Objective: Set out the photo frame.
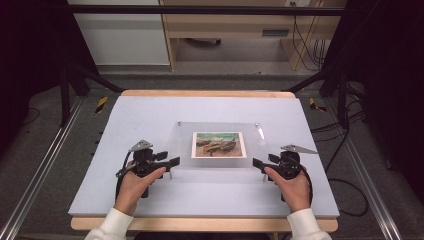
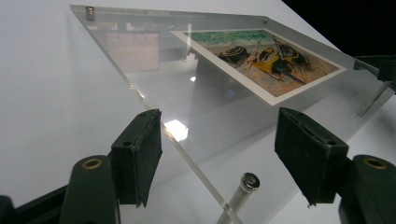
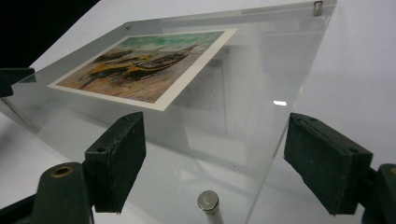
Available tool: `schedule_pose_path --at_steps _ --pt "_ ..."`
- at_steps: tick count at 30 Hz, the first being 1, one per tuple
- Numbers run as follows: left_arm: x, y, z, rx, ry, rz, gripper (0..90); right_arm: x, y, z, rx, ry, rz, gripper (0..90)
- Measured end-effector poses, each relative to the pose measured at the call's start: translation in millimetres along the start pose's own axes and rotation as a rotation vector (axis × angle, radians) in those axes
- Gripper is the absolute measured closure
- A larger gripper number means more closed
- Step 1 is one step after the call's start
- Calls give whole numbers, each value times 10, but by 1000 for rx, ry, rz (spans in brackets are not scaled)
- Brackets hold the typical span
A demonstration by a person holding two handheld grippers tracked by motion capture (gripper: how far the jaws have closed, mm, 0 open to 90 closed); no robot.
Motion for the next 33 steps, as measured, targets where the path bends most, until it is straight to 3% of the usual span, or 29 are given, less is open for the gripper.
schedule_pose_path --at_steps 9,11,16,21,23,28,33 --pt "-15 41 -13 -27 -3 -4 301 9 67 -21 -54 2 -21 199" --pt "-26 51 -28 -32 -10 15 295 9 75 -24 -62 0 -23 198" --pt "-39 75 -46 -44 -4 16 287 14 85 -25 -78 6 -48 198" --pt "-32 85 -50 -50 -1 24 284 30 82 -37 -84 28 -74 207" --pt "-39 71 -40 -53 -7 52 292 23 71 -44 -85 41 -87 204" --pt "-54 48 -52 -40 -20 78 290 23 57 -44 -74 42 -86 204" --pt "-51 49 -44 -47 -25 76 286 23 59 -44 -76 42 -84 204"
Point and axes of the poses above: each handheld gripper's, and its own axes: z roughly backward along the jaws, y roughly out of its top, x roughly to its right, the point moved 1 cm from there along -z, roughly forward along the jaws, and after that the axes turned 7 degrees about -x, right-handed, at the moved point
